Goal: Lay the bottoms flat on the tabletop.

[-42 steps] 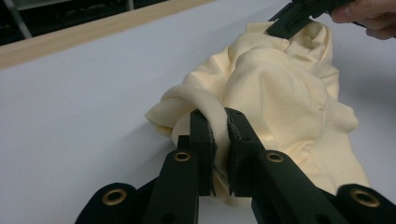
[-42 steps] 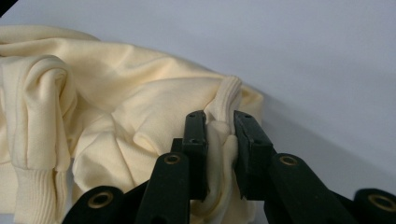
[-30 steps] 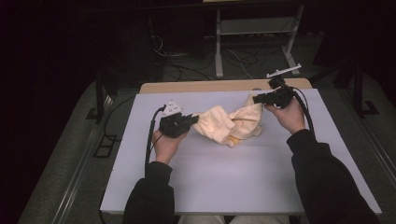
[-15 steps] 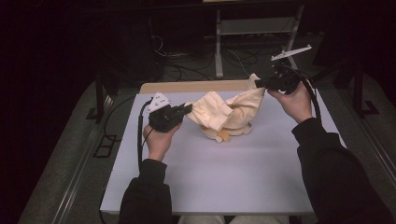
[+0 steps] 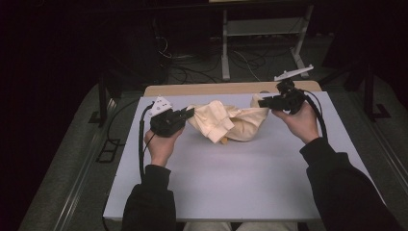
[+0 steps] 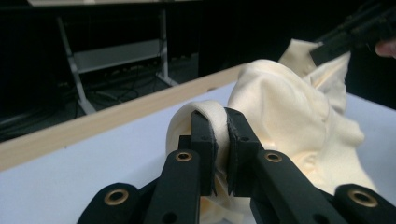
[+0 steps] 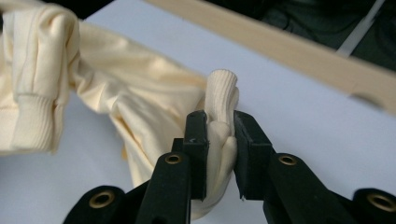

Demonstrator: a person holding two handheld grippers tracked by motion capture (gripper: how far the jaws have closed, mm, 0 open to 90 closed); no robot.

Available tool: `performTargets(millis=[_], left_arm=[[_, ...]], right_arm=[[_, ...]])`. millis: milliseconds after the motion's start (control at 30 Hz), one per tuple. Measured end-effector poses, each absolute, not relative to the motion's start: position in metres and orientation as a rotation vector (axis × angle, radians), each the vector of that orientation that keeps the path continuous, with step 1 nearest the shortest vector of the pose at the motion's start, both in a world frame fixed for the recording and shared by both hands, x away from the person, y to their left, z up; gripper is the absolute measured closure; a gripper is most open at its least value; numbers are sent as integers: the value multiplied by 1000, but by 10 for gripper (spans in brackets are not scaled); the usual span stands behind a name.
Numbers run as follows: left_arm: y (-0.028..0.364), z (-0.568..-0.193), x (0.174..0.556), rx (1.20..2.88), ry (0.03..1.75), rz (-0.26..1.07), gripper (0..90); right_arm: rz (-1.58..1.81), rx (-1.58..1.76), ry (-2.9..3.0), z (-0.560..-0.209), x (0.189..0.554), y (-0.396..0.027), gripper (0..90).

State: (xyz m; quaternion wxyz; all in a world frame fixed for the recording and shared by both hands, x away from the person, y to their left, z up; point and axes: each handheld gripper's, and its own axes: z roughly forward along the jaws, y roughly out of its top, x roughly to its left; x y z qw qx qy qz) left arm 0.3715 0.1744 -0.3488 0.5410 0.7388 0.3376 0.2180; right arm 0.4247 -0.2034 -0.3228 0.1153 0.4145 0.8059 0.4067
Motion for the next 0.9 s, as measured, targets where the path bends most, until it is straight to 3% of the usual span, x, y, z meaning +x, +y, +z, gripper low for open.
performTargets(millis=[200,900], left_arm=[[166,-358,372,1789,809,494,822],[123,-354,379,1792,783,440,823]], right_arm=[[1254,1329,2389,-367,409,-215,752],[1316,1419,2432,-418,345,-216,745]])
